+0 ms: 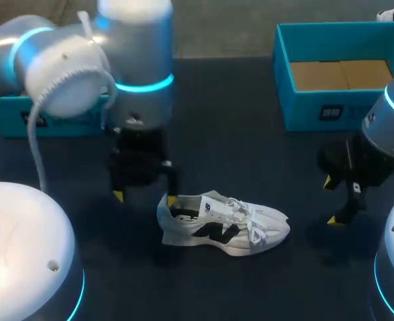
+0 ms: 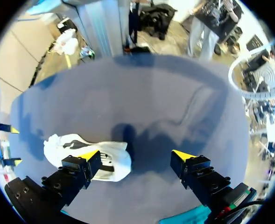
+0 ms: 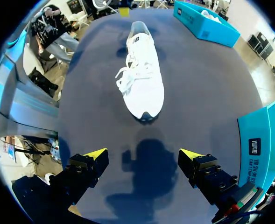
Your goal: Take the shoe out of the shoebox, open the shoe tongue, remove and reinsert the insole, then place the shoe into the shoebox
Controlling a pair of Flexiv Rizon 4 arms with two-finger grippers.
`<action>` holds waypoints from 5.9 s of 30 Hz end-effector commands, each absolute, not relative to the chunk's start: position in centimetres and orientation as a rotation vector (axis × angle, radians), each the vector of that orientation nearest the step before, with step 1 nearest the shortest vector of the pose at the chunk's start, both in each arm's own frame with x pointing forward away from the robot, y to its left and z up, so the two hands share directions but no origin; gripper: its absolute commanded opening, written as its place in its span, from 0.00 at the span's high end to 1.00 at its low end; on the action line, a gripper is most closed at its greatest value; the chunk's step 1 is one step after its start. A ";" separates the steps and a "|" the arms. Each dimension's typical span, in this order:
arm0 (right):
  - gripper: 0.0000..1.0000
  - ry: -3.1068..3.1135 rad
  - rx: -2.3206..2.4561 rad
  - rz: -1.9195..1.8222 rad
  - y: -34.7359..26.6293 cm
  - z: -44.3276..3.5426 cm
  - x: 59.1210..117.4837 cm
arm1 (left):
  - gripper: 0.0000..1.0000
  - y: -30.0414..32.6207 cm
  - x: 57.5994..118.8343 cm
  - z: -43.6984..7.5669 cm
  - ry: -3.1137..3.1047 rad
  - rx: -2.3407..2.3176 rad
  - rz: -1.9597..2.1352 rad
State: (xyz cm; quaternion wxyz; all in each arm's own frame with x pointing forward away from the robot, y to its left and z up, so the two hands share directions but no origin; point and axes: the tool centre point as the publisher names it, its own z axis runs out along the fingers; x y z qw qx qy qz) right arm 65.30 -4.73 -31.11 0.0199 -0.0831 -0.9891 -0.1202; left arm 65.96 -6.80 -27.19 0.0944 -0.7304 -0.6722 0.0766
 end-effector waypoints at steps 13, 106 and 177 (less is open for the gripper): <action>0.00 -3.071 -0.257 -0.373 -4.8 -31.2 65.2 | 0.00 -3.3 64.8 -23.9 -2.162 -1.827 0.725; 0.00 -3.071 -0.257 -0.373 -4.8 -31.2 65.2 | 0.00 2.3 68.5 -37.0 -2.328 -0.097 1.802; 0.00 -3.071 -0.257 -0.373 -4.8 -31.2 65.2 | 0.00 -5.3 69.2 -40.3 -2.352 -0.057 1.858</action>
